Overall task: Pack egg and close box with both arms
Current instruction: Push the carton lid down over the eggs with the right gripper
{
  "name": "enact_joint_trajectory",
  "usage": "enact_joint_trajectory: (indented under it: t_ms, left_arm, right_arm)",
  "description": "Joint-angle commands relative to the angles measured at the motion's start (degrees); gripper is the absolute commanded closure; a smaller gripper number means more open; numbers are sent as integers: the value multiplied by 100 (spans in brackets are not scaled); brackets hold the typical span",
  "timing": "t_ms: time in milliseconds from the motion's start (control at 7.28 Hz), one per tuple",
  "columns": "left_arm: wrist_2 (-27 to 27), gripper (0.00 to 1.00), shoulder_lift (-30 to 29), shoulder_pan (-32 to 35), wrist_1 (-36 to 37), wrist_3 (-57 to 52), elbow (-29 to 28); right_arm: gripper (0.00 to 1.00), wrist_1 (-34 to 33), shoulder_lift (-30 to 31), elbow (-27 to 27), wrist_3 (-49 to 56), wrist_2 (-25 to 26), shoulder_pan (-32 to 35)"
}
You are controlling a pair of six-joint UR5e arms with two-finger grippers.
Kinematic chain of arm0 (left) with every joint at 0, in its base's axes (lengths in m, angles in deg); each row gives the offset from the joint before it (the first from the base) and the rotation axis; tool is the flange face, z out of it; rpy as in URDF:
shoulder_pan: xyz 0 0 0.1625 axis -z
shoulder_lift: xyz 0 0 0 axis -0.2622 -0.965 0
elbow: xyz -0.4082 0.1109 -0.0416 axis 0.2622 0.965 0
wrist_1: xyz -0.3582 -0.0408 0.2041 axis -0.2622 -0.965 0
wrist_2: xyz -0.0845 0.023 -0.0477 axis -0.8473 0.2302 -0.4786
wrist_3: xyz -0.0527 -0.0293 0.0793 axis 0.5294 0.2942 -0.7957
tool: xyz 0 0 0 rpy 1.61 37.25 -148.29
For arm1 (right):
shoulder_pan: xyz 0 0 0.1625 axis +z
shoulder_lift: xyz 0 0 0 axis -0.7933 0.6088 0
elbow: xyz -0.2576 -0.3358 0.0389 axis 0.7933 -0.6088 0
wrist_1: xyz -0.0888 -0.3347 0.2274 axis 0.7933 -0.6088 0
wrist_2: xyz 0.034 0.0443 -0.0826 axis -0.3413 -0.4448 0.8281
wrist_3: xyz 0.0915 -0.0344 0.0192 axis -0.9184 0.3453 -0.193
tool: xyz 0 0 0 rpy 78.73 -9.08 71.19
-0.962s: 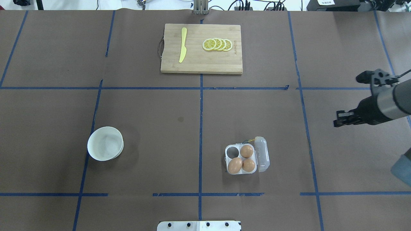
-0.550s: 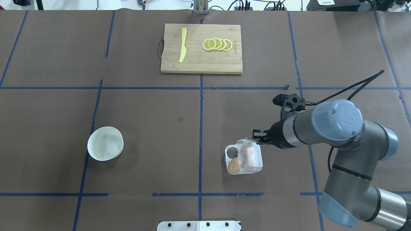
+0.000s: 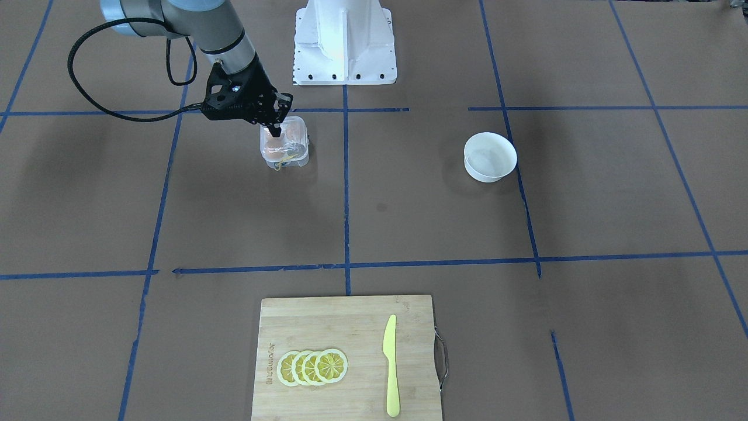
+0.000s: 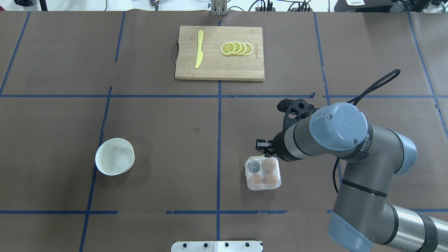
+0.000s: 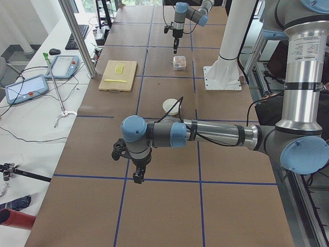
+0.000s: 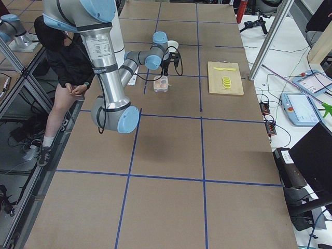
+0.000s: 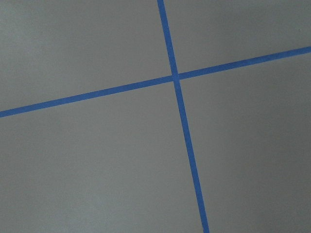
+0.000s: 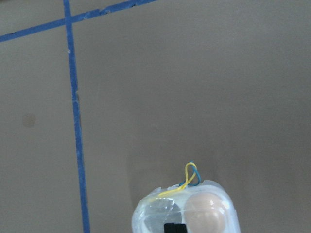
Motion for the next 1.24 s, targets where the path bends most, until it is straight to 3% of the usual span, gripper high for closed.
enact_joint_trajectory:
  t_ms: [0,275,687,824,1099]
  left_arm:
    - [23,0,-105,-15,-20,2,-34]
    - [85,0,-211,-15,-11,19,-78]
    - [76,0,-141,-6,-38,-7,-52]
    - [76,0,-158,-15,-38,37,-69]
    - [85,0,-150,-6,-29,28,-61]
  right_arm:
    - [100,-783,82,256,698,-246,462]
    - [100,-794,756,337,1901,-614,1198]
    - [100,-750,2047,276,4552,-1220,2796]
    - [100,-750,2382,75,5659,-1553,3498]
    - [96,-776,2596,-984,8225,-2152,5053]
